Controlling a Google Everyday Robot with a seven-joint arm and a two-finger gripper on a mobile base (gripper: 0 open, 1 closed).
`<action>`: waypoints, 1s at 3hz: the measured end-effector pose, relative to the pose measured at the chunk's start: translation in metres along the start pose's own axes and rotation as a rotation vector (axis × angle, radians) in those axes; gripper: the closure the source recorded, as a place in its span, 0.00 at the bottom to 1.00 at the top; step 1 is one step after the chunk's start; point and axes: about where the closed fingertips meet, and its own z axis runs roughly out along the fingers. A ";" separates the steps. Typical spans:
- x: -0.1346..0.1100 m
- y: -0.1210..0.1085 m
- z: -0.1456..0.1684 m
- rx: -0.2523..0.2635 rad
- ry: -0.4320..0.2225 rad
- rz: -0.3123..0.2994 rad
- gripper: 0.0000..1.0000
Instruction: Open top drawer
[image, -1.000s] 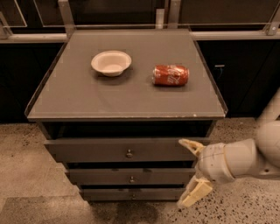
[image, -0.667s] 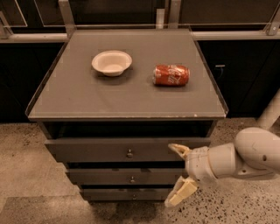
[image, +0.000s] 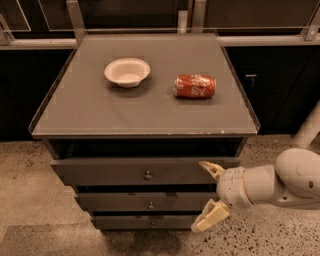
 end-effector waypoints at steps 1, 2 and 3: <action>-0.009 -0.019 -0.018 0.078 0.018 -0.037 0.00; -0.006 -0.040 -0.024 0.114 0.010 -0.038 0.00; 0.010 -0.058 -0.012 0.111 -0.023 -0.007 0.00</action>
Offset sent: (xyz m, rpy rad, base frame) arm 0.0609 -0.0440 0.0109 -0.0052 -0.1023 -0.1075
